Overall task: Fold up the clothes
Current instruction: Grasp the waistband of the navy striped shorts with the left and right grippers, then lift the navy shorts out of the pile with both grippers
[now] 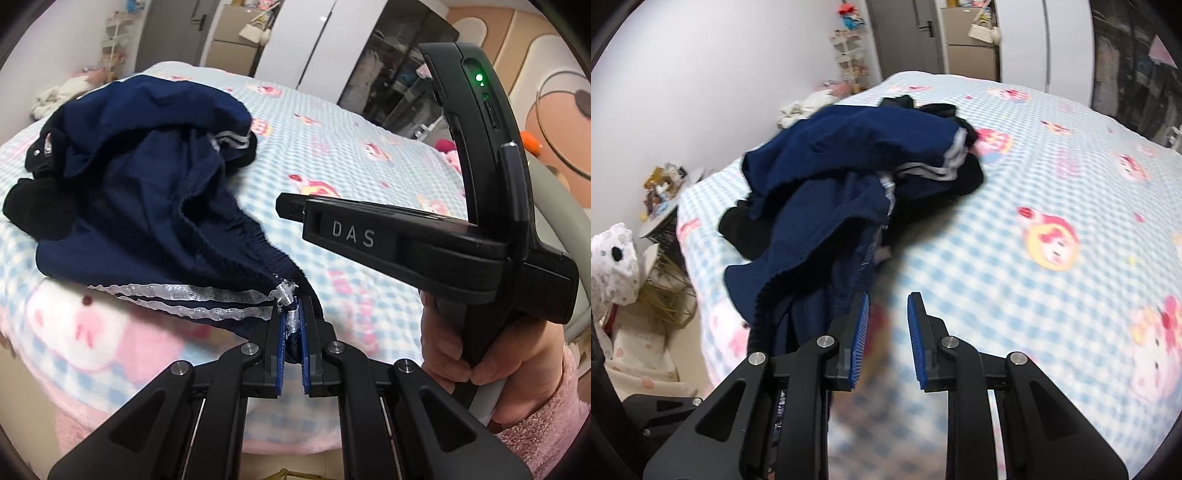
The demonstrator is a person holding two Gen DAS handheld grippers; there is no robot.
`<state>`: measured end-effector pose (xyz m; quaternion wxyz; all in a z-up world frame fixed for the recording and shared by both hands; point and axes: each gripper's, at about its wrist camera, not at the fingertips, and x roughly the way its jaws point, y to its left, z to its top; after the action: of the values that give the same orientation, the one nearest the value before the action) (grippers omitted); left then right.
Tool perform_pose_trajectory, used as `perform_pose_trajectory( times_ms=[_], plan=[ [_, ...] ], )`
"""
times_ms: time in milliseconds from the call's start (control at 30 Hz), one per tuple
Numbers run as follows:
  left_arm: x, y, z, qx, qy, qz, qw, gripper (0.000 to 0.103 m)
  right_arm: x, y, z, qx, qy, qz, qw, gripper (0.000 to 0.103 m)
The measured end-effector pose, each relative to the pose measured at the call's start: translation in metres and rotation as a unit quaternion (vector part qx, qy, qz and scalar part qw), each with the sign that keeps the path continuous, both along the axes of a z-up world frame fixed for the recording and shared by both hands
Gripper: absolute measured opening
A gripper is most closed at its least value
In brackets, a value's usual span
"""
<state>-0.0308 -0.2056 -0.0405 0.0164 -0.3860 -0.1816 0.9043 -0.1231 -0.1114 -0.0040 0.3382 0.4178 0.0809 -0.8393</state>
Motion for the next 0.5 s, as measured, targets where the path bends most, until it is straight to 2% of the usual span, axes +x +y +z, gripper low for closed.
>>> perform_pose_trajectory(
  times_ms=[167, 233, 333, 400, 467, 500],
  plan=[
    [0.005, -0.002, -0.002, 0.004, -0.008, 0.006, 0.9999, 0.007, 0.001, 0.011, -0.001, 0.007, 0.001, 0.0, 1.0, 0.022],
    [0.008, 0.001, -0.005, 0.005, -0.011, 0.013, 0.9998, 0.007, 0.005, 0.006, -0.002, 0.016, 0.006, 0.007, 1.0, 0.027],
    [0.017, -0.003, -0.01, 0.005, -0.018, 0.022, 0.9996, 0.007, 0.015, -0.002, -0.011, 0.02, -0.002, 0.025, 0.999, 0.041],
    [0.026, -0.004, -0.013, 0.008, -0.02, 0.024, 0.9995, 0.007, 0.019, -0.007, -0.022, 0.015, -0.021, 0.042, 0.999, 0.071],
    [0.032, -0.004, -0.012, 0.009, -0.018, 0.021, 0.9996, 0.007, 0.022, -0.015, -0.034, 0.014, -0.037, 0.056, 0.998, 0.08],
    [0.033, -0.004, -0.012, 0.008, -0.018, 0.019, 0.9996, 0.007, 0.021, -0.019, -0.042, 0.019, -0.049, 0.062, 0.997, 0.081]
  ],
)
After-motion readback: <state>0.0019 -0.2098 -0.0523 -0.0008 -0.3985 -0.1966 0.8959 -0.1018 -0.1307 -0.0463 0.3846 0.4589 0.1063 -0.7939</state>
